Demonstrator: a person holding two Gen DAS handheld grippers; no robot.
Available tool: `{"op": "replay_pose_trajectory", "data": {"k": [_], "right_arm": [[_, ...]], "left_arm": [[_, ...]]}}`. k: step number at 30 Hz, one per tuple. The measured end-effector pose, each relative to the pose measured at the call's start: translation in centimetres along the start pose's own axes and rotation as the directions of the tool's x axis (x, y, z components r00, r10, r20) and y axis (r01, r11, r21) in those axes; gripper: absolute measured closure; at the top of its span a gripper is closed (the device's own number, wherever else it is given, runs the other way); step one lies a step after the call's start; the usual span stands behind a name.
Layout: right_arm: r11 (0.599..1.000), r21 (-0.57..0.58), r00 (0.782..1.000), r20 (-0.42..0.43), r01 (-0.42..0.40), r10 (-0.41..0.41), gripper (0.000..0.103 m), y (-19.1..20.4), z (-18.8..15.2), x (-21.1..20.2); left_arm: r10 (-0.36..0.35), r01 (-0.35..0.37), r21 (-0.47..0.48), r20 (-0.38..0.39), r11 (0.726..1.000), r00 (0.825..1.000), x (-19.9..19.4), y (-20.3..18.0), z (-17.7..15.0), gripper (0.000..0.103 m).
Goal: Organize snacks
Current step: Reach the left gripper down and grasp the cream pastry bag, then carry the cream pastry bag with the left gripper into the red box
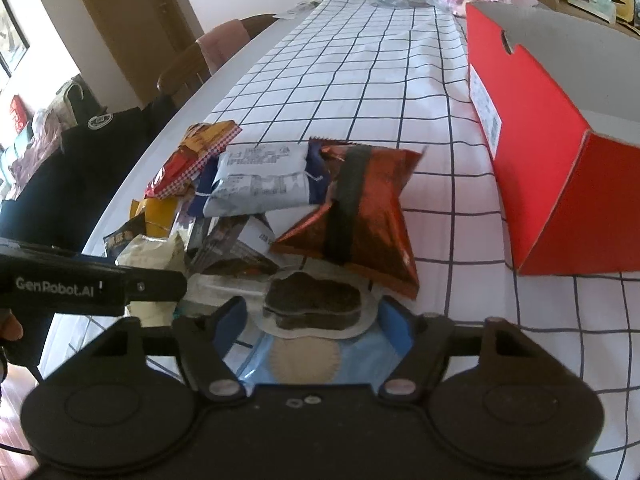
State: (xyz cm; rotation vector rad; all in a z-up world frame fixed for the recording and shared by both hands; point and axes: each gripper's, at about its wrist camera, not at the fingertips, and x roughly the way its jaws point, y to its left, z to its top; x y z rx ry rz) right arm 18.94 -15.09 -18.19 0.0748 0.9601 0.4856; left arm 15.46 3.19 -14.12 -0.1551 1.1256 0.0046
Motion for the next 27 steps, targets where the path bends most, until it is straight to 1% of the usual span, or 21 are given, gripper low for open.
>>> {"op": "replay_pose_trajectory", "data": {"k": [3,5,7,14,16,27], "right_arm": [[1.000,0.008,1.000,0.006,-0.004,0.004,0.035,-0.2,0.0,-0.1],[1.000,0.003,1.000,0.012,0.000,0.000,0.035,-0.1,-0.1,-0.2],[1.000,0.008,1.000,0.019,0.004,-0.004,0.035,0.0,-0.2,-0.3],[0.999,0.035,0.999,0.040,0.021,-0.022,0.035,-0.1,-0.3,-1.2],[0.999,0.039,0.998,0.051,0.028,-0.030,0.035,0.0,-0.4,-1.6],[0.995,0.074,0.991,0.114,0.062,-0.070,0.036,0.3,-1.5,-5.7]], "left_arm": [[-0.011,0.011,0.002,-0.001,1.000,1.000,0.1,0.1,0.0,0.051],[-0.011,0.011,0.002,-0.001,1.000,1.000,0.1,0.2,0.0,0.060],[-0.011,0.011,-0.002,-0.004,1.000,1.000,0.1,0.3,0.1,0.064],[-0.007,0.007,-0.028,0.007,1.000,1.000,-0.4,0.6,-0.1,0.068],[-0.016,0.016,-0.036,0.011,0.999,1.000,-0.8,0.7,-0.2,0.069],[-0.043,0.045,-0.048,0.039,0.998,0.998,-3.5,0.6,-1.5,0.069]]}}
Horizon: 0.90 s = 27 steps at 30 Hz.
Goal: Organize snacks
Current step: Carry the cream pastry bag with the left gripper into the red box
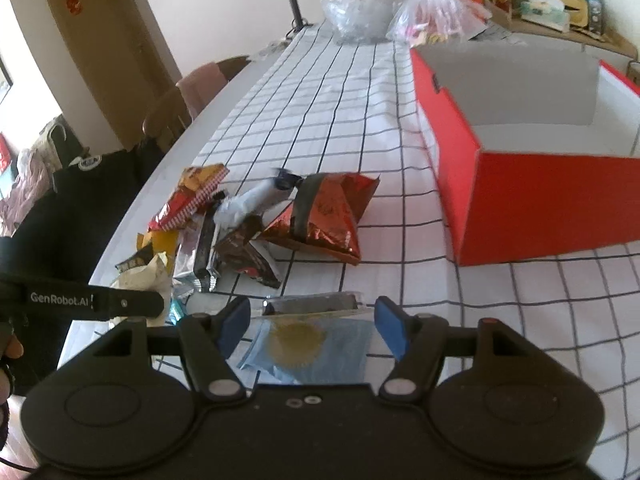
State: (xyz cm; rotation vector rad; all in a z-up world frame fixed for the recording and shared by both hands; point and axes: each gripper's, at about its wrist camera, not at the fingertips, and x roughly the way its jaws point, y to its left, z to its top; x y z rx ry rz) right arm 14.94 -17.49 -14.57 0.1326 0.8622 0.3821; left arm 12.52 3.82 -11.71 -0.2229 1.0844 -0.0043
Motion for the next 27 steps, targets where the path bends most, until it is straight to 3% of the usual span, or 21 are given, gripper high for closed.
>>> {"op": "replay_pose_trajectory", "data": {"k": [17,27], "right_arm": [[0.997,0.007,0.982,0.176,0.072,-0.072,0.036,-0.3,2.4,-9.6],[0.990,-0.002,0.952,0.276,0.141,-0.136,0.036,-5.3,6.9,-13.0]], "left_arm": [[-0.100,0.092,0.092,0.081,0.992,0.992,-7.8,-3.8,1.0,0.069],[-0.150,0.126,0.174,0.130,0.977,0.980,-9.3,-10.4,5.1,0.069]]}}
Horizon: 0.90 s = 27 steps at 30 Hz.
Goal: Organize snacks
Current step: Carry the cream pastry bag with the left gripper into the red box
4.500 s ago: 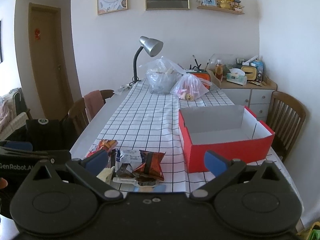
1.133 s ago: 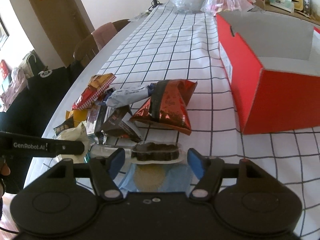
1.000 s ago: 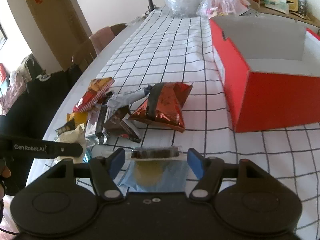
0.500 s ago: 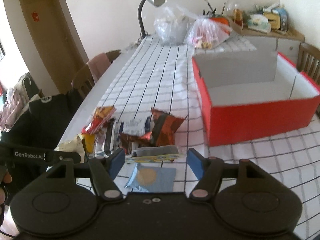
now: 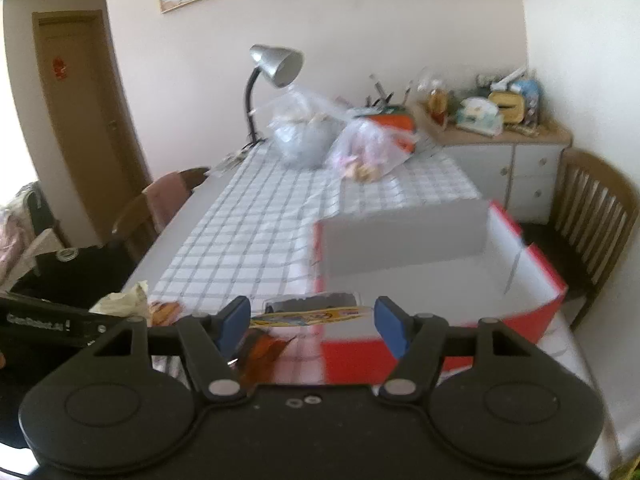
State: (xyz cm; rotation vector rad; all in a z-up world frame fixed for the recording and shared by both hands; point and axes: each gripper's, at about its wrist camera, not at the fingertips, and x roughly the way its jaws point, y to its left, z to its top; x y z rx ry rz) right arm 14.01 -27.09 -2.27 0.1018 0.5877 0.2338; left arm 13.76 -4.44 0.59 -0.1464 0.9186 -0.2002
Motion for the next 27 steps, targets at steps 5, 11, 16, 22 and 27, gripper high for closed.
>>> {"op": "replay_pose_trajectory", "data": {"k": [5,11,16,22,27], "right_arm": [[0.999,-0.020,0.999,0.004,0.039,-0.039,0.036,-4.2,1.9,1.5],[0.997,-0.043,0.997,-0.030,0.071,-0.072,0.036,-9.2,3.4,4.5],[0.994,-0.052,0.994,-0.053,0.093,-0.096,0.036,-13.2,4.3,6.7],[0.995,-0.065,0.989,-0.121,0.078,-0.085,0.036,-16.7,4.1,9.5],[0.993,-0.108,0.981,-0.184,0.040,-0.060,0.036,-17.3,3.2,11.5]], "left_arm": [[0.002,-0.002,0.023,-0.004,1.000,1.000,2.5,-3.7,2.9,0.069],[0.003,-0.003,0.008,-0.044,1.000,0.999,6.8,-7.9,6.1,0.069],[0.021,-0.020,0.010,-0.064,1.000,0.998,10.2,-11.2,8.6,0.069],[0.058,-0.055,0.031,-0.115,0.998,0.992,14.7,-14.2,10.5,0.069],[0.103,-0.096,0.054,-0.168,0.994,0.980,18.4,-15.6,11.2,0.069]]}}
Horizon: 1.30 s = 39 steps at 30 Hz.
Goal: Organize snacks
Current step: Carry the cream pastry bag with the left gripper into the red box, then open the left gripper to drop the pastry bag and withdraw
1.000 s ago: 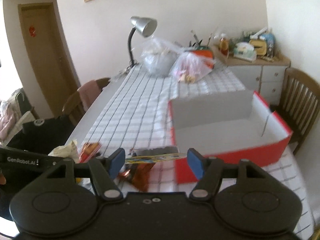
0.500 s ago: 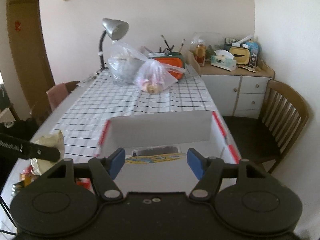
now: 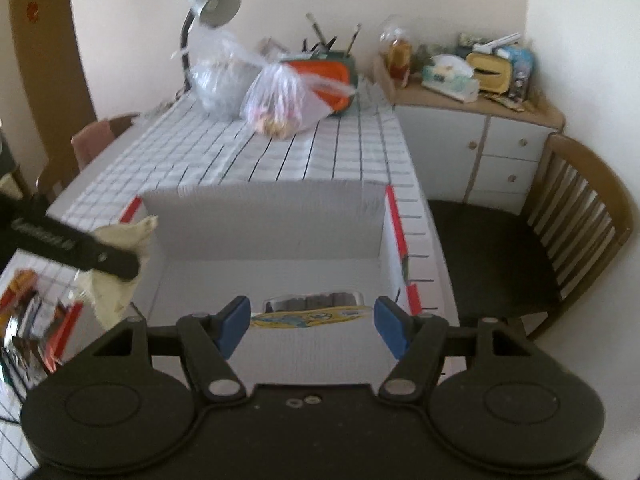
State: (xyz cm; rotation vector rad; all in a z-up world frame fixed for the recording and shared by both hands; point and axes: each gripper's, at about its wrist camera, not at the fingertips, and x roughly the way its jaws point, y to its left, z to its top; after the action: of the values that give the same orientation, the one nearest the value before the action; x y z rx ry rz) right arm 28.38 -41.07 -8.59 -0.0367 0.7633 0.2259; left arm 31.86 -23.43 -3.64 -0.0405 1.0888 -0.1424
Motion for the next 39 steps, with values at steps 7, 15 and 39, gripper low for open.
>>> {"op": "replay_pose_trajectory", "data": {"k": [7,15,39], "right_arm": [[0.998,-0.047,0.996,-0.077,-0.039,0.035,0.036,0.3,-0.4,2.8],[0.995,-0.077,0.990,-0.128,-0.064,0.054,0.036,0.9,-1.1,4.0],[0.996,-0.024,0.995,-0.057,-0.084,0.083,0.031,2.1,0.0,-0.2]], "left_arm": [[0.050,-0.049,0.025,-0.071,0.999,0.996,4.1,-1.2,0.5,0.069],[0.092,-0.084,0.063,-0.135,0.994,0.987,7.1,-1.8,-0.2,0.068],[-0.009,0.010,0.071,-0.007,0.997,1.000,2.0,-0.5,-1.9,0.045]]}}
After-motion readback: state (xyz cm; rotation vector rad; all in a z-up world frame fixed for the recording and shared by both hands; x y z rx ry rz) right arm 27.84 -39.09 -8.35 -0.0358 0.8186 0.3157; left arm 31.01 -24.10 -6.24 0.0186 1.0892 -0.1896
